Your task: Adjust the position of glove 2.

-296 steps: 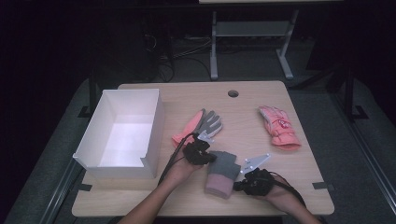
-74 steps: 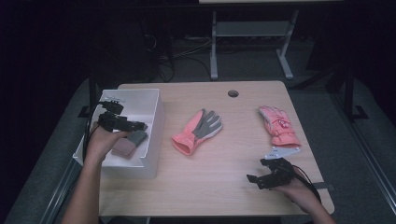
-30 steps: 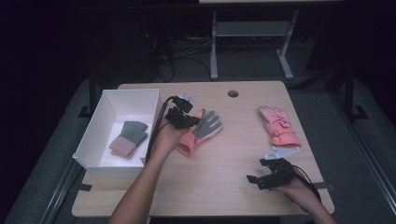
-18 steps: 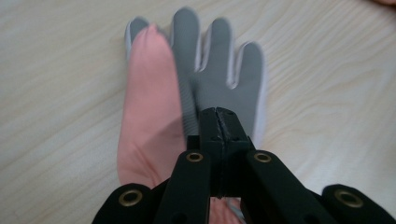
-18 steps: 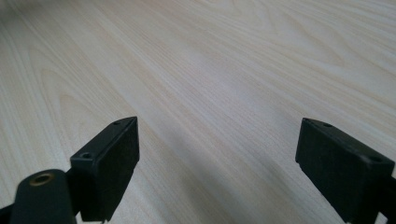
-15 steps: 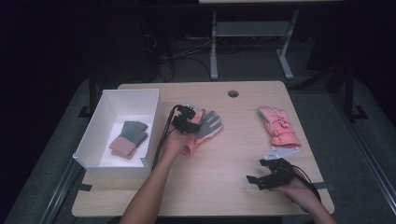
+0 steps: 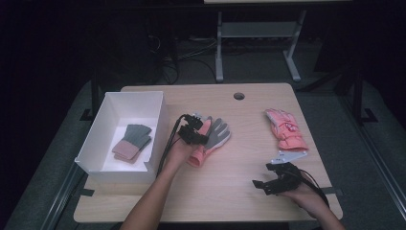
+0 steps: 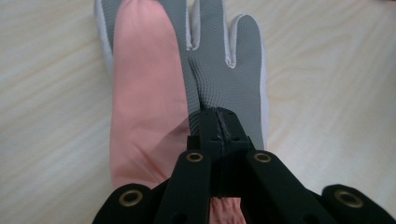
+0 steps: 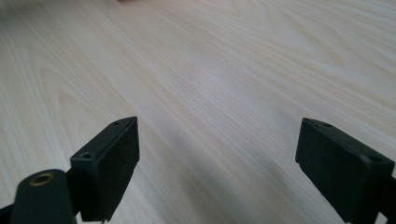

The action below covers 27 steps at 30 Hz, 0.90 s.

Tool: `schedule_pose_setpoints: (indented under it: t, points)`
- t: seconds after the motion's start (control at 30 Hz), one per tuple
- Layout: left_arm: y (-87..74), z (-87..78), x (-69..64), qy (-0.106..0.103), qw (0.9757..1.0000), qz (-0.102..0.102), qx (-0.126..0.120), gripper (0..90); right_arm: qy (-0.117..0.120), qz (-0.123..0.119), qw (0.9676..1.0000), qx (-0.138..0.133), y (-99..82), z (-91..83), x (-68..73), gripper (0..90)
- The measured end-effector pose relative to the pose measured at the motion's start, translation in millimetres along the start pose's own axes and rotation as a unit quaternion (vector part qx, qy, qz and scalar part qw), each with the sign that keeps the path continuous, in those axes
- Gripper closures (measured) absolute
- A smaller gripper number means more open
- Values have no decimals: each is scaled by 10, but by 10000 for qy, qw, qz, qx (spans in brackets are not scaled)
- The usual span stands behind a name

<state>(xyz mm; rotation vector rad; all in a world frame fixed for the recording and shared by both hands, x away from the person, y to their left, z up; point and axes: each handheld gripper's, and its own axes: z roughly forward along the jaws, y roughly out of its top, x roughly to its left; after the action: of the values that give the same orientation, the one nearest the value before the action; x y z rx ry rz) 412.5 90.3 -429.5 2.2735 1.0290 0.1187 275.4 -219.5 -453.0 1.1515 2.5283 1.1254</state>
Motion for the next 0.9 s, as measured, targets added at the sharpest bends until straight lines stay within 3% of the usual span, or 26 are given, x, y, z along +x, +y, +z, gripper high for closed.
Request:
schedule_pose_setpoints:
  t: [0.37, 0.53, 0.63, 0.8, 0.87, 0.9]
  points:
    - [-139, -36, -362, -548, 9977, 345, 208, 897, -1, -3, 10000, -12, 4, -6, 3, 133]
    - [-216, -66, -531, -838, 9943, 560, 355, 897, -3, 18, 10000, -1, 3, -9, 7, 133]
    - [-264, -76, -627, -1016, 9925, 571, 373, 897, -1, 1, 10000, -22, 6, -6, 8, 133]
    - [-303, -131, -696, -1145, 9913, 621, 211, 896, -11, 8, 10000, 6, 3, -6, 7, 133]
    - [-304, -215, -680, -1065, 9924, 604, 84, 896, -17, 8, 10000, -9, 1, -12, 2, 132]
    - [-309, -264, -660, -925, 9936, 651, 53, 896, -15, 2, 10000, -18, 0, -14, -1, 133]
